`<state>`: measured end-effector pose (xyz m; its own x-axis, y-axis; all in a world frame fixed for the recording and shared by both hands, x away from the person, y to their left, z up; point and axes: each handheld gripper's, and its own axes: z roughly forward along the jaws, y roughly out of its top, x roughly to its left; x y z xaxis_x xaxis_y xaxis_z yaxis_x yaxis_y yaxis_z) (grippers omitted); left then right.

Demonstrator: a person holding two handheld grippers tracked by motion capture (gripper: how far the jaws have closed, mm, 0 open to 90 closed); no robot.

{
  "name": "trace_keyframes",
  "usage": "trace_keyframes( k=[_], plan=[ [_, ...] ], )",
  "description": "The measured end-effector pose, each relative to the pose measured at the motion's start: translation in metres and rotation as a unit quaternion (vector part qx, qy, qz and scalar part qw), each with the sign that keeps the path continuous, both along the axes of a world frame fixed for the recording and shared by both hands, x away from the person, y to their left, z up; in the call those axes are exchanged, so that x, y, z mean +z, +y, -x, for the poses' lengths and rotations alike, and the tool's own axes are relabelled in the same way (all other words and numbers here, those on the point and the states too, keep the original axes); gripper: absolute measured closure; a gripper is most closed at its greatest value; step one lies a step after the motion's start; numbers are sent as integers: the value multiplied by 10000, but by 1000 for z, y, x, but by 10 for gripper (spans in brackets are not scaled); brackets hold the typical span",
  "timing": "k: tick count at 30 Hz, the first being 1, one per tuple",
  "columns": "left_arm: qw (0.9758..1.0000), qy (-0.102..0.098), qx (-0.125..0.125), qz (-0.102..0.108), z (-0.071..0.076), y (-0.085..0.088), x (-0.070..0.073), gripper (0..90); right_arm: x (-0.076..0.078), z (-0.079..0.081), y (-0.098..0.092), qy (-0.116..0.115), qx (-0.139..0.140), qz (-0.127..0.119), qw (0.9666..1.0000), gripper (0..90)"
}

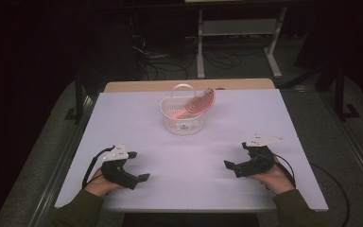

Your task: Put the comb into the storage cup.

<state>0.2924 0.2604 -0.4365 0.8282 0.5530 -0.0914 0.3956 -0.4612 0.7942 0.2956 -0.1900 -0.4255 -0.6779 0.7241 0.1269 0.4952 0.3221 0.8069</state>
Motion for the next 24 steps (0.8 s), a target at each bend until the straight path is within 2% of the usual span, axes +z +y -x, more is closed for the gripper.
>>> trace_keyframes(
  k=[13,16,20,24],
  plan=[
    [10000,-25,-30,6,1,-1,0,0,-10,16,-7,65,18,-58,10000,0],
    [10000,-44,-29,27,1,-1,1,0,-13,16,-6,56,62,-51,10000,0],
    [10000,-43,-36,33,1,-1,1,0,-19,15,-5,188,109,38,9998,0],
    [10000,-43,-48,30,1,-1,0,0,-20,15,-6,166,116,66,9998,0]
  ],
)
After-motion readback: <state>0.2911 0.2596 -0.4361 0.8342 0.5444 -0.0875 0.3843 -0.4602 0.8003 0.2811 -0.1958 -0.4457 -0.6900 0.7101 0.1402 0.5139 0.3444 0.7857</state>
